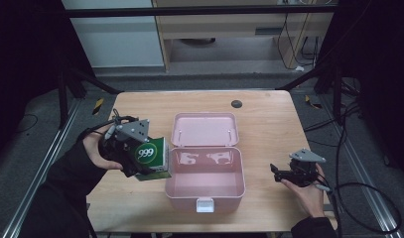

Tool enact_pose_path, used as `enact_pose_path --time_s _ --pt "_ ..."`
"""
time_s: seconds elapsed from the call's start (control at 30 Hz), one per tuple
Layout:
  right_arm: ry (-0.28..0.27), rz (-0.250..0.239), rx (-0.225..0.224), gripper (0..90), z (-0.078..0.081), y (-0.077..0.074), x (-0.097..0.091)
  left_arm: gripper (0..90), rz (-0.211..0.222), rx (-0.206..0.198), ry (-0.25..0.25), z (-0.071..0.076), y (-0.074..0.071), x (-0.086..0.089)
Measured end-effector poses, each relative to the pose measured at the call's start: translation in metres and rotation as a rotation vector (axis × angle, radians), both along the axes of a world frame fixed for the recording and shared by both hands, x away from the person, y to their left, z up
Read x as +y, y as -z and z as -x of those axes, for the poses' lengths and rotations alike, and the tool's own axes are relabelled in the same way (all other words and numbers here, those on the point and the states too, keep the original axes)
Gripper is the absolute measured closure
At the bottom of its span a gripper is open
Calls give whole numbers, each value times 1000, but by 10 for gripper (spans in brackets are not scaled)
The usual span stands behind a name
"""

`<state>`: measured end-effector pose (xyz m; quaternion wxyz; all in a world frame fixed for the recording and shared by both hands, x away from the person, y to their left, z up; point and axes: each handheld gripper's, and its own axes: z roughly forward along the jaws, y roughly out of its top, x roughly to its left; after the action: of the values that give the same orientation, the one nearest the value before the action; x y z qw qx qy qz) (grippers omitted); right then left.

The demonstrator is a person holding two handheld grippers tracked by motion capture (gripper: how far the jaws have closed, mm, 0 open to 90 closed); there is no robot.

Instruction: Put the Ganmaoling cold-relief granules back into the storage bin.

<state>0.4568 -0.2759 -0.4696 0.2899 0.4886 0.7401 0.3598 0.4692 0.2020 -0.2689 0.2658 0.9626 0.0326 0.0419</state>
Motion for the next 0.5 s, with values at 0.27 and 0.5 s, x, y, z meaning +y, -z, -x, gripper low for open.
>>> enact_pose_path --time_s 0.27,0.5 --pt "0 2 -2 56 0 0 0 150 15 -8 14 -3 3 -12" --pt "-1 1 -3 56 0 0 0 150 18 -14 25 -6 4 -25"
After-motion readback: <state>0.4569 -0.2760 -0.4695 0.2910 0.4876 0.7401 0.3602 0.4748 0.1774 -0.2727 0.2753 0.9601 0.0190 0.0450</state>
